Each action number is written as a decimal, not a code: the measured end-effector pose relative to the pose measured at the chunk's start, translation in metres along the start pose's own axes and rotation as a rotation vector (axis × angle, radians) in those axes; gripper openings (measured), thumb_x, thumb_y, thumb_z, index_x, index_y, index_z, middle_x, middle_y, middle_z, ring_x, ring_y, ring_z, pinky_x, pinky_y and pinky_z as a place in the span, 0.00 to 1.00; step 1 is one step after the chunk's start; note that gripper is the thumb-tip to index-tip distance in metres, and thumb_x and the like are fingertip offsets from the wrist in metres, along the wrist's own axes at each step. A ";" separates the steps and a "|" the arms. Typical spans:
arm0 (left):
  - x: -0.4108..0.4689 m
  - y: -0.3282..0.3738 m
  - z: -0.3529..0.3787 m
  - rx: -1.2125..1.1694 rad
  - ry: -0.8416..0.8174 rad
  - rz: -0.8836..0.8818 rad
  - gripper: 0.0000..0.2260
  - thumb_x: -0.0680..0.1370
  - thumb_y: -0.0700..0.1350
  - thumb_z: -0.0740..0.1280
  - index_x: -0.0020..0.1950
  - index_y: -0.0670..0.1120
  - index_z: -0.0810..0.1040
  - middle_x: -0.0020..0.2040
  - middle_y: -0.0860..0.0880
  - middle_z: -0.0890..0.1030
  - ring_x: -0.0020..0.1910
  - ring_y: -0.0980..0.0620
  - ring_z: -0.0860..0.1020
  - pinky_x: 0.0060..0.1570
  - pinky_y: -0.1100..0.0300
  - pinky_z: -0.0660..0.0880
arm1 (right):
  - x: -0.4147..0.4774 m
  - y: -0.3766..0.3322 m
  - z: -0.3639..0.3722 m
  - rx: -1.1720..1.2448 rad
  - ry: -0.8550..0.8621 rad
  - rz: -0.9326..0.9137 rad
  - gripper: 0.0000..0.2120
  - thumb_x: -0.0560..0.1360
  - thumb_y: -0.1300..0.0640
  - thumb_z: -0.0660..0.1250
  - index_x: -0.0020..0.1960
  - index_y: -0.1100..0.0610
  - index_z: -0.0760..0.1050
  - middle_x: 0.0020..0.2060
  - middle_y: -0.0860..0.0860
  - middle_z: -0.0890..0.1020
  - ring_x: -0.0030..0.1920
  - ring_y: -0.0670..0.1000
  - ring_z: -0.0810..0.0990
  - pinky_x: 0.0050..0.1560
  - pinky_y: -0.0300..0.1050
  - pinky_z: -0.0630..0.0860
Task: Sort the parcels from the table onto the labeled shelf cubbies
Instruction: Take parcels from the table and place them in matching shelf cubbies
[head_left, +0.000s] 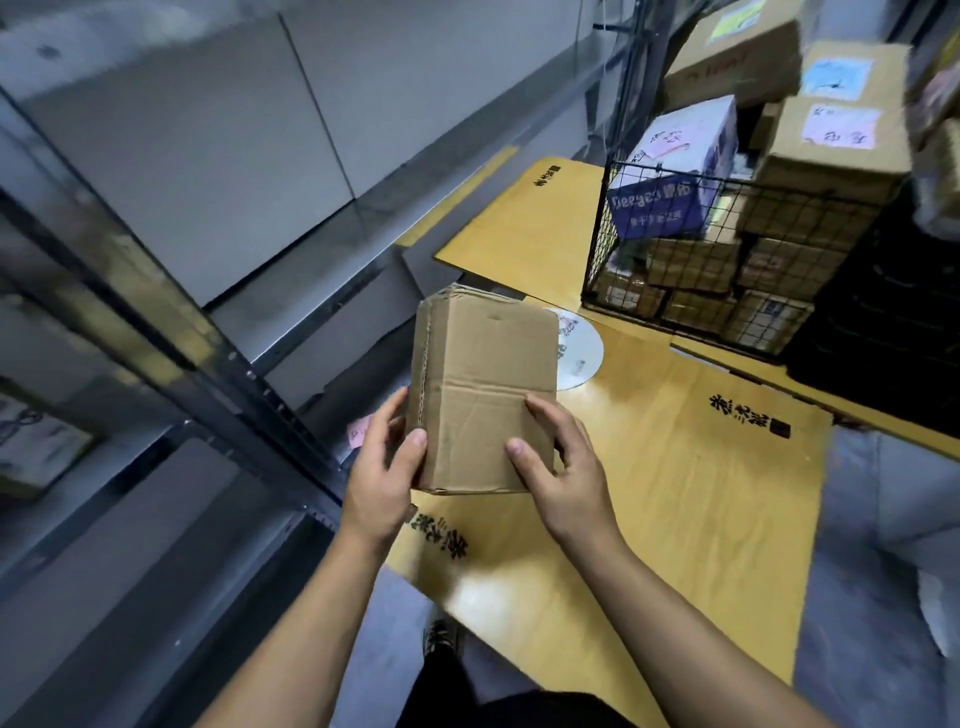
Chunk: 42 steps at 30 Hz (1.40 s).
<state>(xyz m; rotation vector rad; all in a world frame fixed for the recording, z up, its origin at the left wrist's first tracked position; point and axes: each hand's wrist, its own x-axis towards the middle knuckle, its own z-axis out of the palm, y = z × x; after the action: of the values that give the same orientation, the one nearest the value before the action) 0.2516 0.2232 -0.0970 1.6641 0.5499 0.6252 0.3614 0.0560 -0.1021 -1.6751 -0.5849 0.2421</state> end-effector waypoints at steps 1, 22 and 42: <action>-0.009 0.002 -0.003 -0.046 0.022 -0.002 0.20 0.76 0.49 0.63 0.69 0.56 0.68 0.66 0.56 0.75 0.62 0.63 0.74 0.56 0.70 0.71 | -0.004 -0.002 0.002 -0.011 -0.045 -0.010 0.21 0.78 0.57 0.72 0.66 0.41 0.73 0.65 0.45 0.75 0.67 0.38 0.72 0.66 0.32 0.68; -0.222 0.014 -0.179 0.148 0.698 0.012 0.16 0.74 0.53 0.65 0.61 0.64 0.77 0.60 0.51 0.79 0.61 0.51 0.77 0.64 0.51 0.74 | -0.140 -0.089 0.171 0.347 -0.758 0.101 0.24 0.75 0.53 0.70 0.70 0.50 0.70 0.61 0.48 0.82 0.62 0.48 0.80 0.63 0.51 0.78; -0.592 0.030 -0.390 0.482 1.315 -0.158 0.25 0.70 0.55 0.71 0.65 0.69 0.68 0.63 0.57 0.72 0.62 0.57 0.74 0.63 0.51 0.73 | -0.453 -0.199 0.388 0.324 -1.244 -0.209 0.15 0.76 0.48 0.64 0.62 0.35 0.74 0.61 0.44 0.75 0.58 0.39 0.79 0.67 0.52 0.74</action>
<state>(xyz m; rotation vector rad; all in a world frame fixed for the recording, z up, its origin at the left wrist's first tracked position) -0.4485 0.1099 -0.0734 1.4145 1.8543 1.5397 -0.2534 0.1785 -0.0606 -0.9816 -1.5190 1.1864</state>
